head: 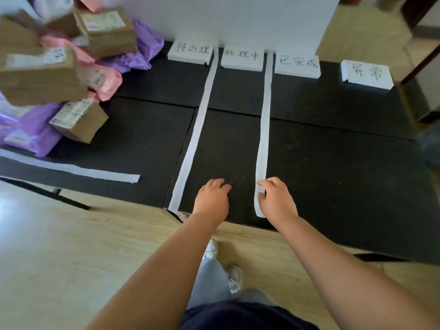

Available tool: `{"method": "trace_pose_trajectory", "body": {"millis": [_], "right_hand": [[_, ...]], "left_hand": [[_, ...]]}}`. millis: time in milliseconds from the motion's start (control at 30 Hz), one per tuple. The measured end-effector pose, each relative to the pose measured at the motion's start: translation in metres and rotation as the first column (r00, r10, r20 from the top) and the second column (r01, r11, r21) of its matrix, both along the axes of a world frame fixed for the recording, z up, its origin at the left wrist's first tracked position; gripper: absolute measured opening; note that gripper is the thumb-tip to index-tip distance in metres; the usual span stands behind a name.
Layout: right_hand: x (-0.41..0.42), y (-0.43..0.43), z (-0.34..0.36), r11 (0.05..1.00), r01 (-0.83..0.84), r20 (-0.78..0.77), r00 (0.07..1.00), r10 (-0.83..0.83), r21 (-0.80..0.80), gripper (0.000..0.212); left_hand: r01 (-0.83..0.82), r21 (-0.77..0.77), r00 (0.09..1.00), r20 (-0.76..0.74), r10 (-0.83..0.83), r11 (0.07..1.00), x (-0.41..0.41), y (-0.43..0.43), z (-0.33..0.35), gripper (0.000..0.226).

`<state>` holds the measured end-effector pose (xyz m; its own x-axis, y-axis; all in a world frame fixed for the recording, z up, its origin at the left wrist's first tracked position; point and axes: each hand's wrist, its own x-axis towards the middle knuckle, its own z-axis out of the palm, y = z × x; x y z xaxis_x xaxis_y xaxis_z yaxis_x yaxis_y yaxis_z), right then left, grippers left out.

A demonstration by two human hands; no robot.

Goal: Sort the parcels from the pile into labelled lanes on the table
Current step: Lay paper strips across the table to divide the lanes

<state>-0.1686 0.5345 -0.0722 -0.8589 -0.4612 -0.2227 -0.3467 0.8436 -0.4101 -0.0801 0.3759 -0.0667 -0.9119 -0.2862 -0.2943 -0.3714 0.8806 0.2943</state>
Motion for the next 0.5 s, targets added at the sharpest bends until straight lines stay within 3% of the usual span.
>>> {"method": "trace_pose_trajectory", "body": {"millis": [267,500], "right_hand": [[0.018,-0.074,0.017,0.981,-0.182,-0.037,0.983,0.18,-0.06,0.034],[0.064,-0.179,0.018,0.942,-0.329,-0.032,0.944,0.327,-0.061,0.034]], "left_hand": [[-0.264,-0.027,0.963,-0.052,0.263,0.964,0.052,-0.07,0.015,0.047],[-0.507,0.041,0.86,-0.044,0.509,0.861,0.129,-0.156,0.015,0.05]]}}
